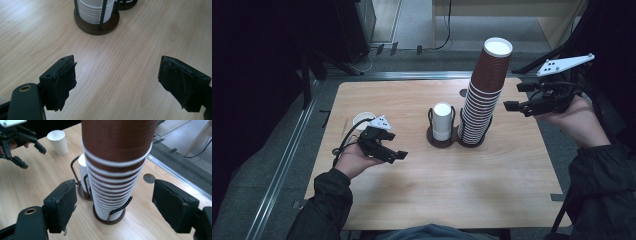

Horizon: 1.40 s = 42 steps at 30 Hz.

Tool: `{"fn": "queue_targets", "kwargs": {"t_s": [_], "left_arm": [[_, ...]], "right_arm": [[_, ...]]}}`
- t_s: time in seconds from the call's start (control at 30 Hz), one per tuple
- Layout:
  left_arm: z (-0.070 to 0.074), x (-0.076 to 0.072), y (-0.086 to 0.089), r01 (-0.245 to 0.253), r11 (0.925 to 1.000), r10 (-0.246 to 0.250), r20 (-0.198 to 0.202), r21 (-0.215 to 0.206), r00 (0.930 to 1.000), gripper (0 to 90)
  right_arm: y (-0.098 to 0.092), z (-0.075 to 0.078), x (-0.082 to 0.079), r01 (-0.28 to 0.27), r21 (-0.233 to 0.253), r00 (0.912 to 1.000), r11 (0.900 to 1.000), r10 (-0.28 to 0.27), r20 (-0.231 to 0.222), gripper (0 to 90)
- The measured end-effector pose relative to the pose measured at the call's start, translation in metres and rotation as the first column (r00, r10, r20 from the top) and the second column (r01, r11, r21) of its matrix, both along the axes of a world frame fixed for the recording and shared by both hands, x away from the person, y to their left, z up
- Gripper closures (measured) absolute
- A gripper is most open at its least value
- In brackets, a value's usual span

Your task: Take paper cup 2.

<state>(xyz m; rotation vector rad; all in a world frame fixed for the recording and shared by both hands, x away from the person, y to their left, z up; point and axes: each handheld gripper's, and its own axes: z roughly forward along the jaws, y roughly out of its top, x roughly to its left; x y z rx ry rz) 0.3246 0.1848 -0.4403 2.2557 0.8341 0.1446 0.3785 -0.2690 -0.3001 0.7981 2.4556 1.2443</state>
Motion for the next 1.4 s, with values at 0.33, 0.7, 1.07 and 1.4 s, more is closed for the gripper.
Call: {"fn": "queue_targets", "kwargs": {"t_s": [0.33,0.7,1.07,1.4], "left_arm": [[-0.001,-0.001,-0.003,0.008,0.9999,-0.008,-0.007,-0.011,0.9999,14.6],[-0.001,-0.002,-0.004,0.028,0.9995,-0.028,-0.02,-0.014,0.9994,14.5],[-0.001,-0.002,-0.004,0.033,0.9993,-0.033,-0.021,-0.016,0.9992,14.5],[-0.001,-0.003,-0.005,0.032,0.9994,-0.033,-0.017,-0.014,0.9993,14.5]], "right_arm": [[0.008,0.026,0.021,-0.022,0.073,0.9998,0.997,0.021,0.004,16.7],[0.033,0.049,0.037,-0.04,0.053,0.999,0.998,0.039,0.019,14.2],[0.053,0.059,0.047,-0.026,0.055,0.9995,0.998,0.025,0.018,14.3],[0.056,0.065,0.048,-0.015,0.06,0.9994,0.998,0.013,0.031,19.1]]}}
